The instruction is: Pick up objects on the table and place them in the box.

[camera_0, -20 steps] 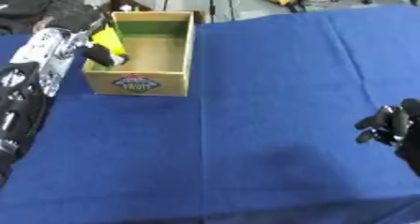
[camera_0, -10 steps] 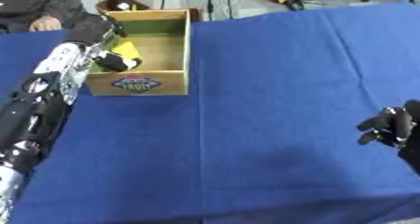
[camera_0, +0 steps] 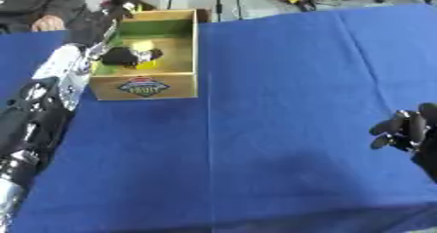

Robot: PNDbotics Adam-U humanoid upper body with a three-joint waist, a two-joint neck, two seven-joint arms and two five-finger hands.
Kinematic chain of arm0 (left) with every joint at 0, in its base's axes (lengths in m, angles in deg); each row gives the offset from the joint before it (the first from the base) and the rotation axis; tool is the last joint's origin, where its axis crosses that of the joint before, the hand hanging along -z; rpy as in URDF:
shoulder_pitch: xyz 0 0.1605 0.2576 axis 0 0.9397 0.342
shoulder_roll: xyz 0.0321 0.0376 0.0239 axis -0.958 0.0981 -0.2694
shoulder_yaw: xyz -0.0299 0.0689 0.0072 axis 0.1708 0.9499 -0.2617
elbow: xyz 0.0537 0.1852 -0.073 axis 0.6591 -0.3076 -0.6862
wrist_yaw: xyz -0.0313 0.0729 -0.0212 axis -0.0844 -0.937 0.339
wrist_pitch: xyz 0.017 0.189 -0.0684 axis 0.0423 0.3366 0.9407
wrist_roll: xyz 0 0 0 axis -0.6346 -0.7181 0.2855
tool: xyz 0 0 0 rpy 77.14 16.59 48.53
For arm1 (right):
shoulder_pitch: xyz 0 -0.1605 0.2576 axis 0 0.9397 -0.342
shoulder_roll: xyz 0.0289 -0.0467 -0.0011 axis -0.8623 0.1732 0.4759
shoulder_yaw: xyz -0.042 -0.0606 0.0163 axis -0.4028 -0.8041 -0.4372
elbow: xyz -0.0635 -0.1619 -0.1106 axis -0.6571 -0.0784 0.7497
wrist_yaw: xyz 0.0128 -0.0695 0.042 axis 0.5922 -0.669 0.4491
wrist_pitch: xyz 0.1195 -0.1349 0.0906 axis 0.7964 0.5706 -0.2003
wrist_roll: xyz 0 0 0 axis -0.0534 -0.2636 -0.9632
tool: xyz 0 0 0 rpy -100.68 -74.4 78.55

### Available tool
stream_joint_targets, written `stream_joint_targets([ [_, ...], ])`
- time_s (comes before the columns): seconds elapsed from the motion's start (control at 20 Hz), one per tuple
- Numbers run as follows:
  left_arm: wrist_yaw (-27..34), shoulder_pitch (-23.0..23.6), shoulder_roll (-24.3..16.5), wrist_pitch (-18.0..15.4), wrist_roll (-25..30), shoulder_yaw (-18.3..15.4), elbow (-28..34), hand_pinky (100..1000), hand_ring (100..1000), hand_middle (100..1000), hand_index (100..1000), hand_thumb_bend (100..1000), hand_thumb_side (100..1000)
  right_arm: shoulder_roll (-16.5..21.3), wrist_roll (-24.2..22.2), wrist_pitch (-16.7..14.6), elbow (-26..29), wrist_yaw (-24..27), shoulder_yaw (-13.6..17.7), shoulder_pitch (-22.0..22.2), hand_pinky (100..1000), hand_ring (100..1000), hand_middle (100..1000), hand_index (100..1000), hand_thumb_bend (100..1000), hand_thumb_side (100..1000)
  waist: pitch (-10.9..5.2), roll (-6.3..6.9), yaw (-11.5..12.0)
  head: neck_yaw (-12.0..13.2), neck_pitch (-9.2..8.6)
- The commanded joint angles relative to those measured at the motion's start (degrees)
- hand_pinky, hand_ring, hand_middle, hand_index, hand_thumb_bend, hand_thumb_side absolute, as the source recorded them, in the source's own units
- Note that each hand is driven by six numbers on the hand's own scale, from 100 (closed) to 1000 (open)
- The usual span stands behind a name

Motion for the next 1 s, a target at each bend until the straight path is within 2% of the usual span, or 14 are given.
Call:
stream_joint_targets([
  [0.05, 13.81, 1.9, -3.28, -1.21, -2.91, -0.33, 10.03, 622, 670, 629, 762, 358, 796, 0.74, 0.19, -0.16, 0.4, -0.01, 0.63, -0.32, 577, 656, 482, 385, 100, 592, -0.8, -0.27, 0.46, -0.62, 0.29],
  [0.25, 30.91, 9.8, -5.74, -2.66, -4.36, -1.34, 23.12, 581, 622, 586, 719, 304, 820, 0.68, 0.49, -0.28, 0.34, -0.05, 0.97, -0.15, 577, 655, 482, 384, 100, 591, -0.73, -0.38, 1.7, -1.32, 0.18],
  [0.5, 51.07, 20.49, -6.02, -2.89, -3.36, -3.44, 36.16, 547, 585, 552, 695, 268, 863, 0.51, 0.8, -0.36, 0.27, -0.23, 1.28, -0.16, 577, 655, 482, 385, 100, 591, -0.48, -0.46, 3.07, -1.91, -0.07],
  [0.75, 60.35, 28.22, -1.81, -3.26, -2.21, -5.66, 42.5, 540, 578, 545, 687, 247, 893, 0.43, 1.08, -0.47, 0.26, -0.19, 1.57, -0.14, 577, 654, 482, 385, 100, 590, -0.36, -0.53, 4.1, -2.36, -0.22],
  [1.0, 62.05, 33.46, 2.24, -3.29, -1.91, -6.71, 43.01, 535, 572, 537, 684, 236, 915, 0.37, 1.24, -0.46, 0.27, -0.22, 1.73, -0.17, 576, 654, 482, 385, 100, 590, -0.23, -0.53, 4.63, -2.61, -0.27],
])
